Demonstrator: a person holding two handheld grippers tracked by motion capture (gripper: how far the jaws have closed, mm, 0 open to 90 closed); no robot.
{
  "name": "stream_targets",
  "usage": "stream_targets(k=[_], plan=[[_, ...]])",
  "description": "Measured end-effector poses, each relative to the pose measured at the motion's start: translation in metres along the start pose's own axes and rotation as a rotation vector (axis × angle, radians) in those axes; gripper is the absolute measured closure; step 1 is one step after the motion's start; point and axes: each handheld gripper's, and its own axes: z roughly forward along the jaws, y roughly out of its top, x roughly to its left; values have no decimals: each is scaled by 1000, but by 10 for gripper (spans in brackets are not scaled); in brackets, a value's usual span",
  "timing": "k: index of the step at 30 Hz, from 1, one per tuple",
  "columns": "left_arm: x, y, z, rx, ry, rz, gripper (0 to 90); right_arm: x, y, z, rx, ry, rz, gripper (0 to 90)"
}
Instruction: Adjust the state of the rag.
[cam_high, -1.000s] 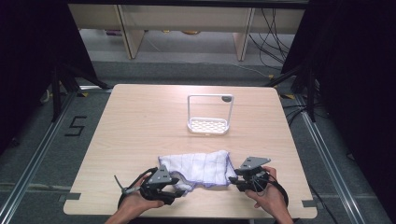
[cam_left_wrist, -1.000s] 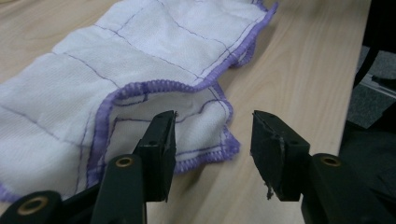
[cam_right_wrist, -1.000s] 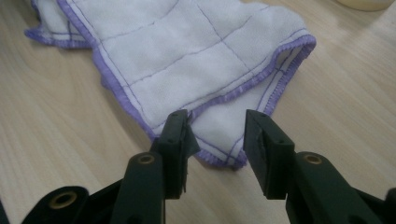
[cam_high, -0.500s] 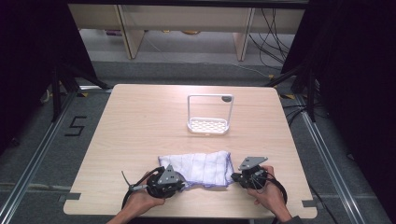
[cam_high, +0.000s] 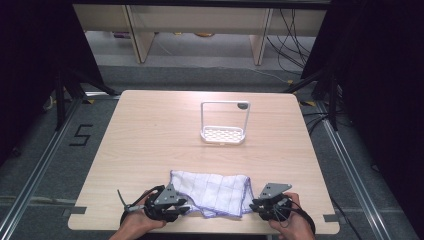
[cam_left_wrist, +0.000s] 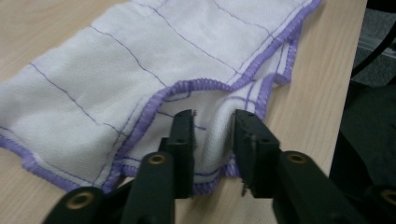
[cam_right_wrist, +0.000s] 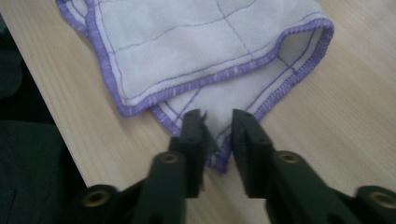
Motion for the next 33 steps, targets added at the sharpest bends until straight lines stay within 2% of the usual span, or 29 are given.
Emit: stream_targets(k=[1, 2, 3, 4, 5, 6, 8, 9, 10, 13, 14, 16, 17, 20, 22, 23, 25, 26, 27, 28, 30, 31, 32, 33], plan=[[0, 0, -2, -17, 4, -15, 628, 1, 2, -2, -9, 3, 5, 627], [0, 0, -5, -24, 2, -38, 598, 4, 4, -3, -39, -20, 23, 613], [1, -1, -7, -48, -2, -57, 572, 6, 7, -7, -38, 1, 21, 599], [2, -1, -11, -54, 2, -68, 558, 10, 9, -7, -66, -2, 30, 583], [2, -2, -14, -67, 10, -76, 546, 15, 12, -9, -73, 7, 26, 581], [4, -3, -17, -72, 22, -80, 530, 17, 14, -9, -90, 31, -5, 578], [7, -5, -22, -88, 44, -99, 521, 26, 17, -5, -94, 66, -18, 565], [10, -6, -27, -61, 64, -80, 515, 29, 18, -3, -91, 72, -37, 557], [10, -8, -26, -97, 64, -121, 504, 32, 18, -1, -89, 85, -40, 554], [19, -13, -28, -52, 116, -114, 459, 35, 18, 6, -70, 84, -56, 542], [20, -14, -28, -40, 120, -110, 430, 35, 18, 7, -59, 100, -57, 541], [22, -15, -26, -39, 127, -140, 410, 36, 17, 10, -63, 99, -44, 541], [24, -16, -26, -26, 132, -120, 410, 36, 17, 11, -57, 101, -50, 542], [25, -15, -21, -14, 136, -110, 416, 36, 17, 12, -39, 106, -44, 542], [26, -13, -16, 3, 131, -90, 426, 37, 16, 14, -34, 83, -46, 552], [26, -12, -12, -1, 130, -92, 434, 37, 16, 14, -38, 97, -55, 558], [30, -9, -9, 19, 134, -62, 455, 36, 17, 15, -30, 94, -76, 597], [29, -7, -6, -8, 127, -71, 467, 36, 16, 17, -37, 90, -68, 625], [29, -4, -5, -7, 133, -53, 477, 34, 16, 18, -38, 89, -80, 660], [30, -1, -4, -2, 129, -28, 502, 34, 16, 17, -28, 92, -67, 704], [31, 3, 0, 5, 114, 9, 556, 33, 15, 17, -32, 84, -76, 791], [31, 3, 3, 11, 101, 5, 595, 34, 16, 16, -24, 81, -71, 819], [34, 4, 3, 27, 102, 19, 652, 34, 16, 16, -33, 93, -86, 843], [36, 4, 4, 22, 100, 22, 709, 34, 16, 14, -35, 99, -89, 861]])
